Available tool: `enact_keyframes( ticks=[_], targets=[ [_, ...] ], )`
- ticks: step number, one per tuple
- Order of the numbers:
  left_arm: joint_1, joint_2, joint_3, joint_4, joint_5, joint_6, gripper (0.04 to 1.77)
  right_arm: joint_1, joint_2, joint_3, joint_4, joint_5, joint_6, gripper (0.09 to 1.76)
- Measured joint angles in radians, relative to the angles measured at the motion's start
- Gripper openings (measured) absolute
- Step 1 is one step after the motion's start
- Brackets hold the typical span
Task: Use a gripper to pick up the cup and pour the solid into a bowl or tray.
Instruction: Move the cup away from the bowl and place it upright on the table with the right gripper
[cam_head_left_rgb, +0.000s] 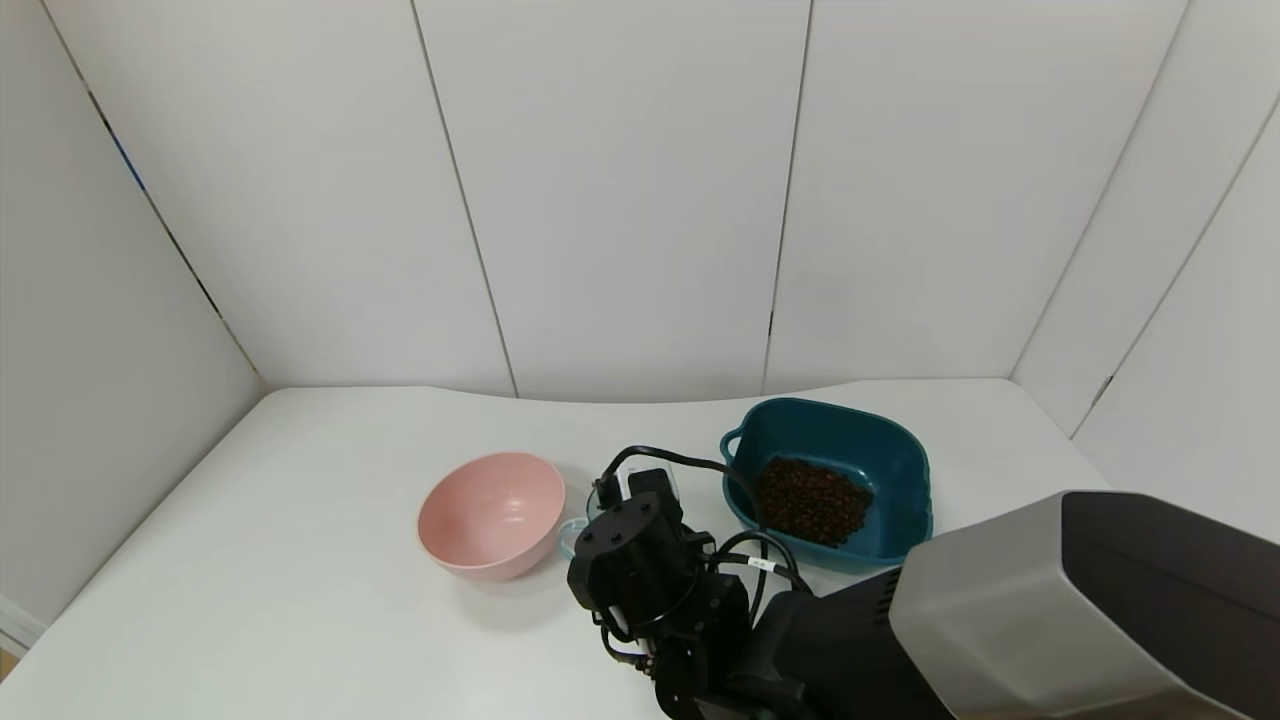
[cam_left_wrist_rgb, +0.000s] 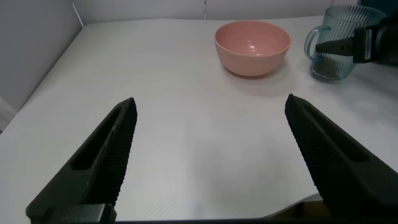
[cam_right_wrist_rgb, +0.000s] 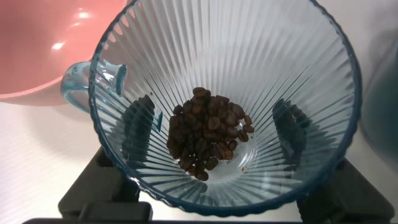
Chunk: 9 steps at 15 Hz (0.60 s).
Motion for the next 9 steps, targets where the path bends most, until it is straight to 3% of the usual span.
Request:
enact_keyframes(
  ticks=[9],
  targets=[
    [0.0,0.0,0.0,0.0,0.0,0.0,1.72,0.001,0.012,0.0,0.0,0.0,0.0,1.6]
  ],
)
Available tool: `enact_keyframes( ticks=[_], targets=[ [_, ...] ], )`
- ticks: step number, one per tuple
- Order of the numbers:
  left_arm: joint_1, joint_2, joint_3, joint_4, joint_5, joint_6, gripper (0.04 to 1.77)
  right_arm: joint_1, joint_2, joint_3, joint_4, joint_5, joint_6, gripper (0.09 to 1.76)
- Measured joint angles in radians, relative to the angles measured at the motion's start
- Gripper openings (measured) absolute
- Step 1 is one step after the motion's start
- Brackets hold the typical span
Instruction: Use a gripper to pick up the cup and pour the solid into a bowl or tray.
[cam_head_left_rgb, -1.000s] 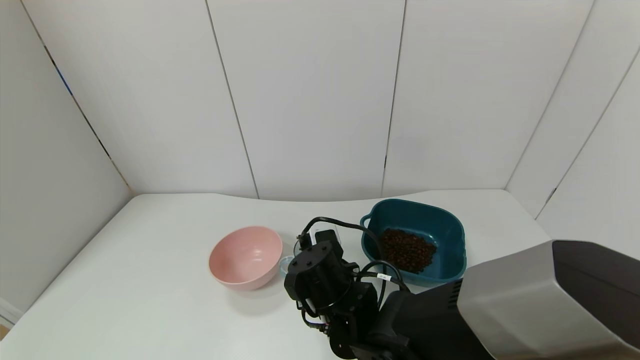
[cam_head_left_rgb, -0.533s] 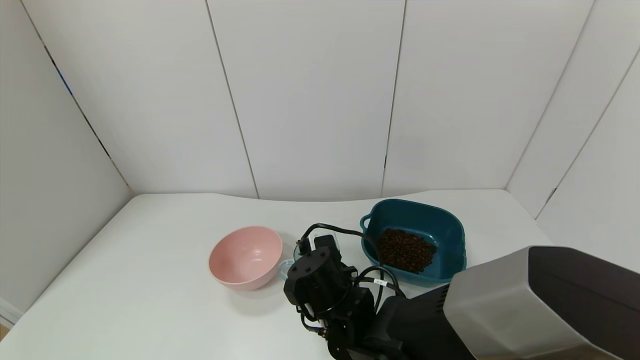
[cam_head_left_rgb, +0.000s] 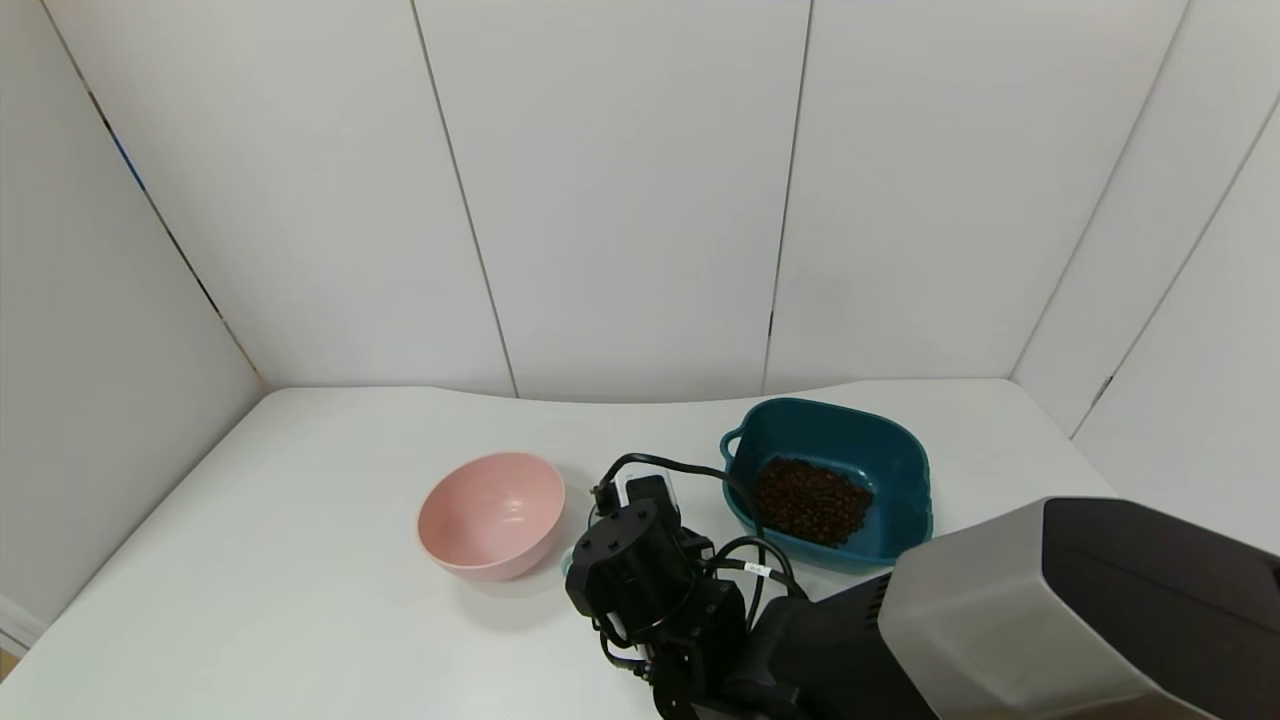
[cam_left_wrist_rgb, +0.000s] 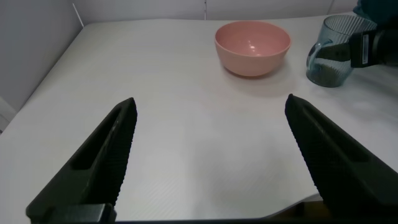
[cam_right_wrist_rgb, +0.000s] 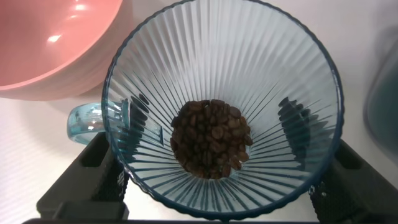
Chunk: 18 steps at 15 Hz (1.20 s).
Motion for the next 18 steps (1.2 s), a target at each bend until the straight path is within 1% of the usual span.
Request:
enact_keyframes(
  ticks=[7,10,14,18],
  targets=[
    [0.0,0.0,0.0,0.0,0.0,0.0,1.72,-0.004,-0.008,0.005,0.002,0.004,0.001,1.67],
    [0.0,0.0,0.0,0.0,0.0,0.0,1.72,-0.005,-0.028,0.023,0.006,0.023,-0.005,1.68],
    [0.0,0.0,0.0,0.0,0.0,0.0,1.72,-0.01,-0.07,0.08,0.013,0.079,-0.053,1.69],
    [0.0,0.0,0.0,0.0,0.0,0.0,1.72,-0.017,-0.149,0.168,0.018,0.141,-0.093,1.7]
  ],
)
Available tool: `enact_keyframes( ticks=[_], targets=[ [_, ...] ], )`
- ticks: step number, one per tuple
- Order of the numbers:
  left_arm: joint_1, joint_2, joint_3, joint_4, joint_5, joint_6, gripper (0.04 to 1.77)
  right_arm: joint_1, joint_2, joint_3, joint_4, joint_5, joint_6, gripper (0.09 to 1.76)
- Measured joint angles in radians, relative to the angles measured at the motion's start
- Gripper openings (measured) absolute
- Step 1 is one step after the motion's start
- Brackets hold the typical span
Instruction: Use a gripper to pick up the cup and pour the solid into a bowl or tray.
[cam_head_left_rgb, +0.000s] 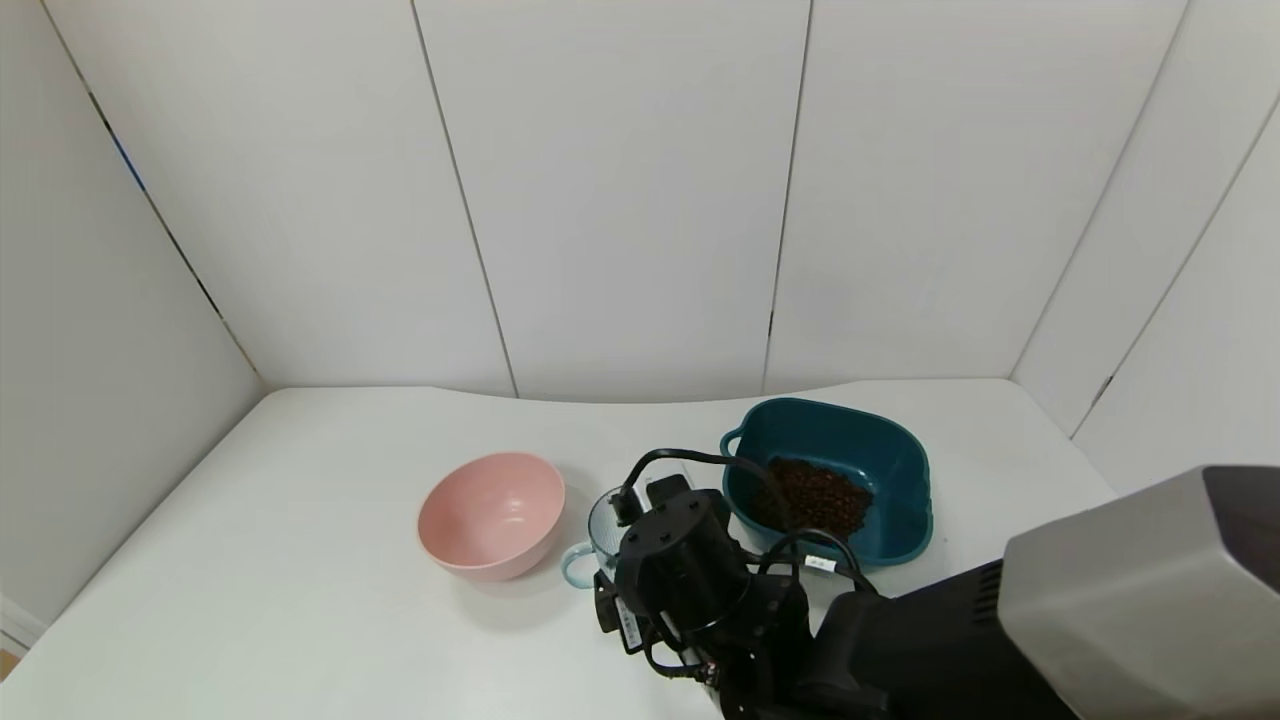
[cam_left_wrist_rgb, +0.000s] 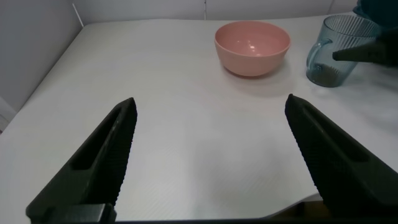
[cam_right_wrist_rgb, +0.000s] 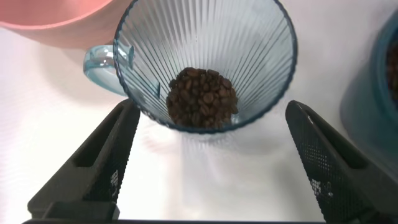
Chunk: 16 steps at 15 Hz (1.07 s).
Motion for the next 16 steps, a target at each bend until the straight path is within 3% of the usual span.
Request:
enact_keyframes(
  ticks=[6,16],
  targets=[
    [0.0,0.0,0.0,0.0,0.0,0.0,1.72,-0.005,-0.153,0.14,0.004,0.018,-0.042,1.7],
    [0.0,0.0,0.0,0.0,0.0,0.0,1.72,-0.005,-0.471,0.332,0.119,0.159,-0.06,1.7]
  ],
)
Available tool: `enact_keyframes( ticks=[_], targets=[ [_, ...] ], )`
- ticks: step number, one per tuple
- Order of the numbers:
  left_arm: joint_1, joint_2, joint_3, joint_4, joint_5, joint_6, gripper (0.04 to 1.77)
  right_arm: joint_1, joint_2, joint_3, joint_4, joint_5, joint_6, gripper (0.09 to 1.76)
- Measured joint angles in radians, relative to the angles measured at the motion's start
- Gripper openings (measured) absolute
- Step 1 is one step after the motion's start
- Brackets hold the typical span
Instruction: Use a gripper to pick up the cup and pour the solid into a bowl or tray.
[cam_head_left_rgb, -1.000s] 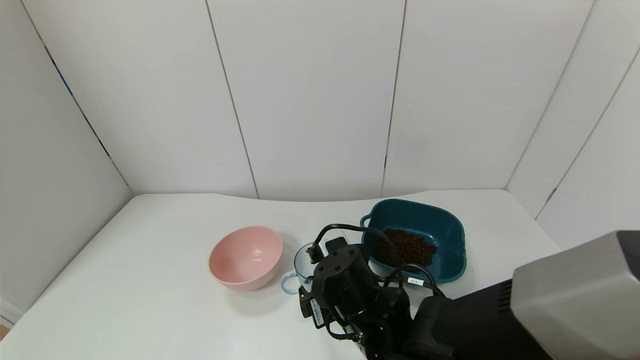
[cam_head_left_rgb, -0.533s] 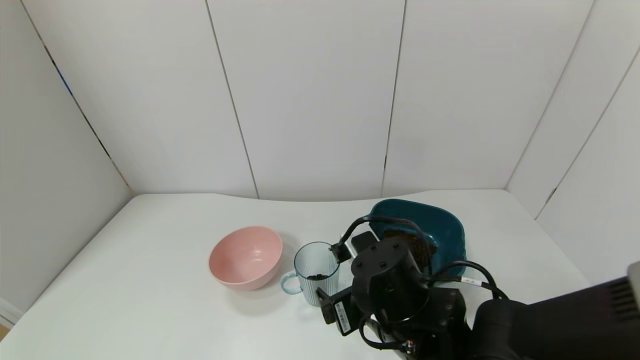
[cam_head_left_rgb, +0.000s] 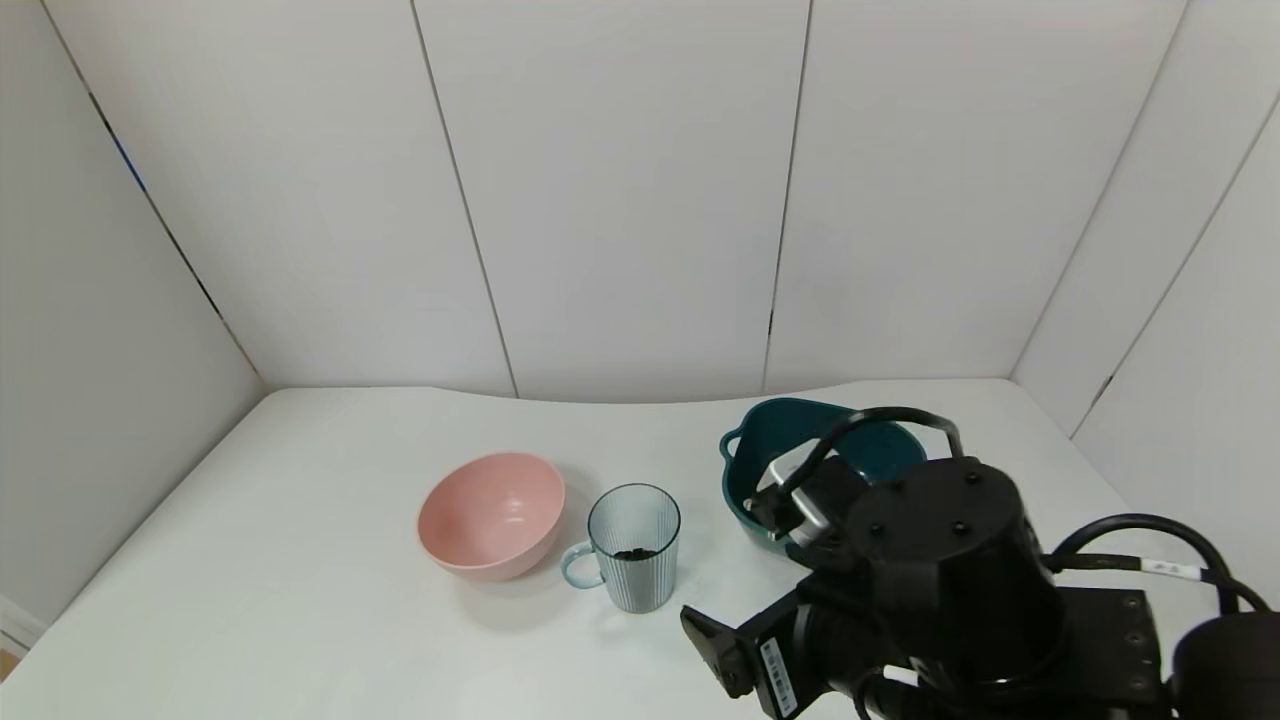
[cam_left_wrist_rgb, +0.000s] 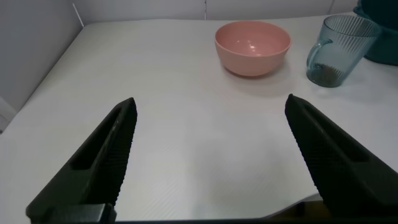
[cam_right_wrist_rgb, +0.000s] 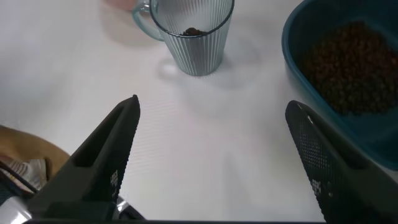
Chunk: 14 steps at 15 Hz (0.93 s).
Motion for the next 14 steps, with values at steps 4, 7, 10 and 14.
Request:
enact_keyframes(
  ticks=[4,7,10,14],
  targets=[
    [0.0,0.0,0.0,0.0,0.0,0.0,1.72,-0.024,-0.085,0.029,0.005,0.064,0.009,1.7],
    [0.0,0.0,0.0,0.0,0.0,0.0,1.72,-0.069,-0.11,0.064,0.004,0.054,0.004,1.7],
    [0.0,0.0,0.0,0.0,0.0,0.0,1.72,-0.105,-0.134,0.113,-0.007,0.061,-0.059,1.7],
    [0.0,0.0,0.0,0.0,0.0,0.0,1.72,-0.121,-0.206,0.179,0.005,0.141,-0.136,1.7]
  ],
)
